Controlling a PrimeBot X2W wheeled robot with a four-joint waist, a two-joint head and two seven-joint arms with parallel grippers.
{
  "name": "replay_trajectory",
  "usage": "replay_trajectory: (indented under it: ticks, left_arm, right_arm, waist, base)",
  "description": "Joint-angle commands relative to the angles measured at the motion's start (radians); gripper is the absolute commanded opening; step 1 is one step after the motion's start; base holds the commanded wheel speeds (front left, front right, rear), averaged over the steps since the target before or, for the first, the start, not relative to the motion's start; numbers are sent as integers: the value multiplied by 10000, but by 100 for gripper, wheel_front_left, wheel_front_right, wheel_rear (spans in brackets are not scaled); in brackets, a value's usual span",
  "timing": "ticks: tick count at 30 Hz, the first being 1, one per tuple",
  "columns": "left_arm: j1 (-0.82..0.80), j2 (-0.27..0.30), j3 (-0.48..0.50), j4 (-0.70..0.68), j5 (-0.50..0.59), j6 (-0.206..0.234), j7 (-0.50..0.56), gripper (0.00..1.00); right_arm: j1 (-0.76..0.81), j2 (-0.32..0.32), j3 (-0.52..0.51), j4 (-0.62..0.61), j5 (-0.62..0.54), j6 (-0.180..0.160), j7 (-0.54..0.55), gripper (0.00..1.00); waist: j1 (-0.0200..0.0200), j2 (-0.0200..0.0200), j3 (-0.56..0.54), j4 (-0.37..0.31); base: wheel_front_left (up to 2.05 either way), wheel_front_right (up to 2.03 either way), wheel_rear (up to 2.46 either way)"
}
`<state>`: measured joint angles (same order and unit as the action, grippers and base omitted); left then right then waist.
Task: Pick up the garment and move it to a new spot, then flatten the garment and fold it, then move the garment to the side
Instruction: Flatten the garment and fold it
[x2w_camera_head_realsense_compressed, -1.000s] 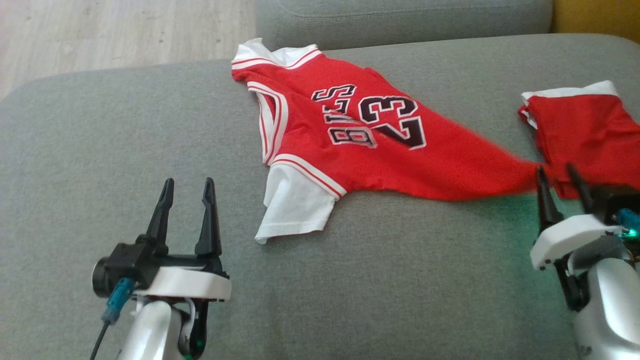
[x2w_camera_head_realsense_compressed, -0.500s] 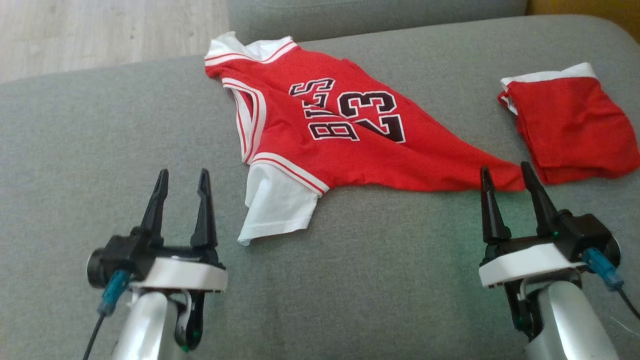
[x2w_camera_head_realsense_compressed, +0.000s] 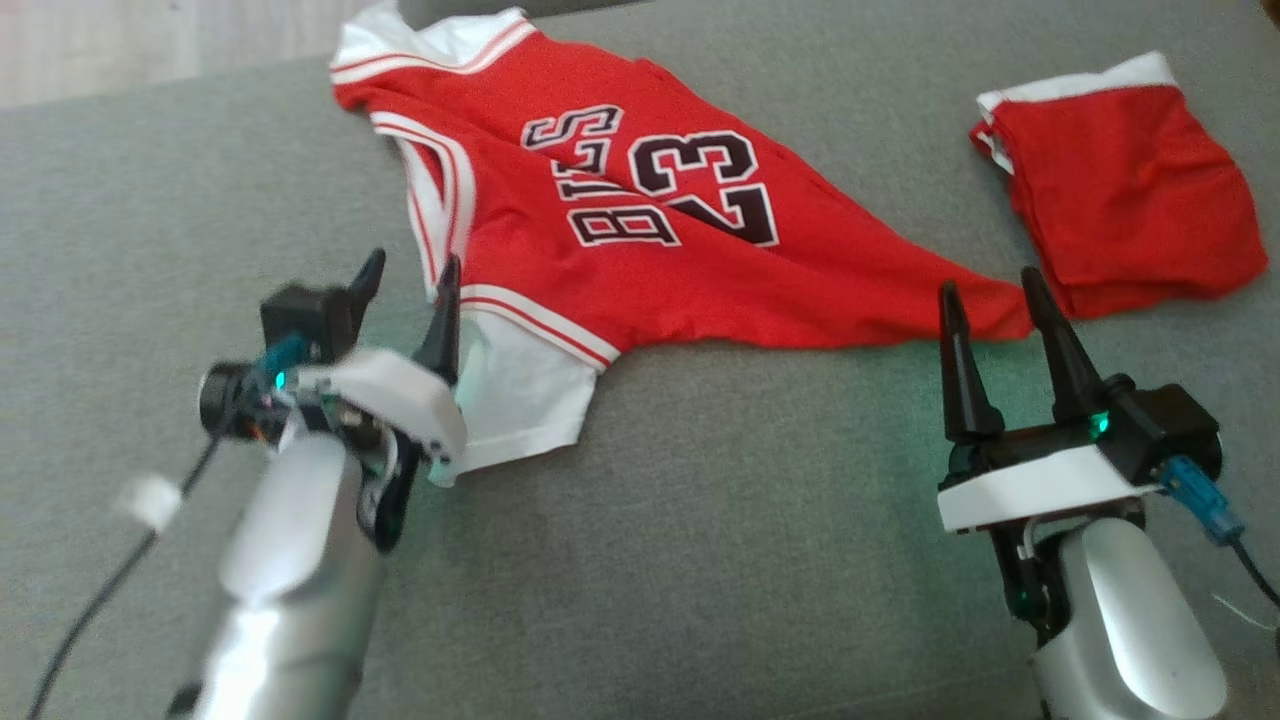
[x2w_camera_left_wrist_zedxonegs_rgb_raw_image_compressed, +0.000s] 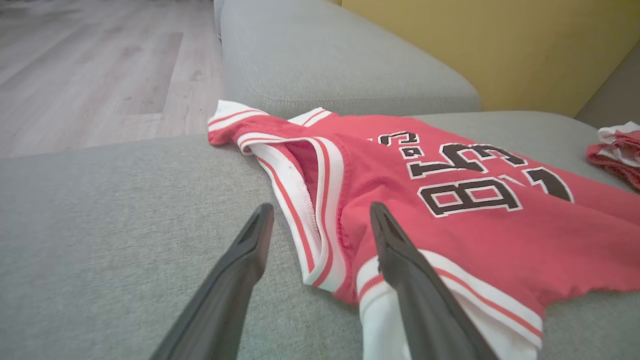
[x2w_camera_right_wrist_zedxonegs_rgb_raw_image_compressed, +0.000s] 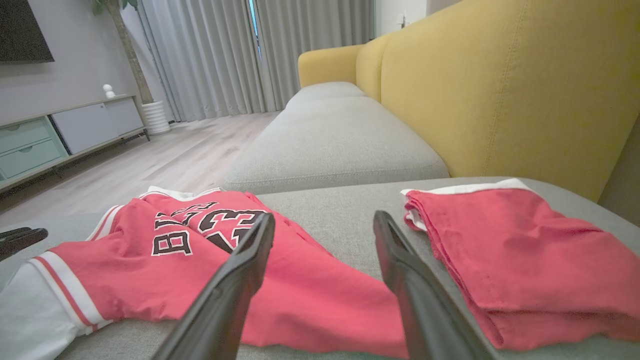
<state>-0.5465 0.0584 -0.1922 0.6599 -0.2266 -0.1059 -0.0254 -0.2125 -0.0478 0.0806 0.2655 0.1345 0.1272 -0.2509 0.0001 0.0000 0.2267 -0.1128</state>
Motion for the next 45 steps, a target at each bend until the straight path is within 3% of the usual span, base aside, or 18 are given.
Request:
replay_trajectory:
  ticks: [1,14,15,16,17,28,37,40,41,45]
  left_arm:
    - [-659,343,264,25,-47,-57,183,100]
    - [-2438,761,118,2536,-293,-82,1413,100]
    - [-2494,750,112,2665,-359,-102,1464,83]
    - [-2540,754,103,2767,-410,-119,1470,28]
    - [-2579,775,112,2839,-465,-132,1417,0]
    - [-3009,1400,644,2811,-987,-160,135,0]
    - [-3352,2440,542,2229,-782,-95,351,0]
    - [-3459,2531,290,2066,-644,-124,386,0]
    - [-3487,2551,223,2044,-616,-134,349,100]
    - [-3488,2639,3,1981,-404,-61,-65,100]
  right_arm:
    - [-293,-25,296,-372,95,35,-107,100]
    - [-502,-25,480,-449,356,35,-108,100]
    - [-505,-24,484,-453,365,35,-108,100]
    - [-510,-24,487,-454,371,35,-108,100]
    - [-519,-24,483,-449,373,35,-108,100]
    - [-446,-24,409,-353,274,35,-108,100]
    - [-424,-24,535,-271,266,35,-108,100]
    - [-453,-24,556,-262,261,35,-108,100]
    - [-455,-24,551,-258,253,35,-108,100]
    - [-440,-24,539,-208,205,35,-108,100]
  waist:
    - [-1,0,273,-227]
    - [-1,0,879,-761]
    - [-1,0,890,-777]
    - [-1,0,894,-792]
    - [-1,0,892,-800]
    - [-1,0,520,-429]
    - [-1,0,317,-73]
    - [-1,0,377,-50]
    - [-1,0,396,-35]
    - [-1,0,374,68]
  base:
    - [0,0,0]
    - [0,0,0]
    - [0,0,0]
    - [0,0,0]
    - [0,0,0]
    - [0,0,0]
    - [0,0,0]
    - [0,0,0]
    - [0,0,0]
    - [0,0,0]
